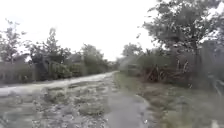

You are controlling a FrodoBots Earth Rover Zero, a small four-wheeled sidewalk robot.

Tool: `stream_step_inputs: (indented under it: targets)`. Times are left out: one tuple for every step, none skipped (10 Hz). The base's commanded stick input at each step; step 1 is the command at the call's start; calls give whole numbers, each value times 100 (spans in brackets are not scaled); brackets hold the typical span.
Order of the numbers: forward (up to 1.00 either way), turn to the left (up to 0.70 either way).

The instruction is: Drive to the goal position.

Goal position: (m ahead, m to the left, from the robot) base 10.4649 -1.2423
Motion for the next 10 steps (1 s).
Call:
stream_step_inputs:
  targets:
    - [100,0]
    - [100,0]
    - [100,0]
    - [100,21]
    - [100,27]
    - [100,18]
    - [100,0]
    - [100,0]
    - [100,0]
    - [100,0]
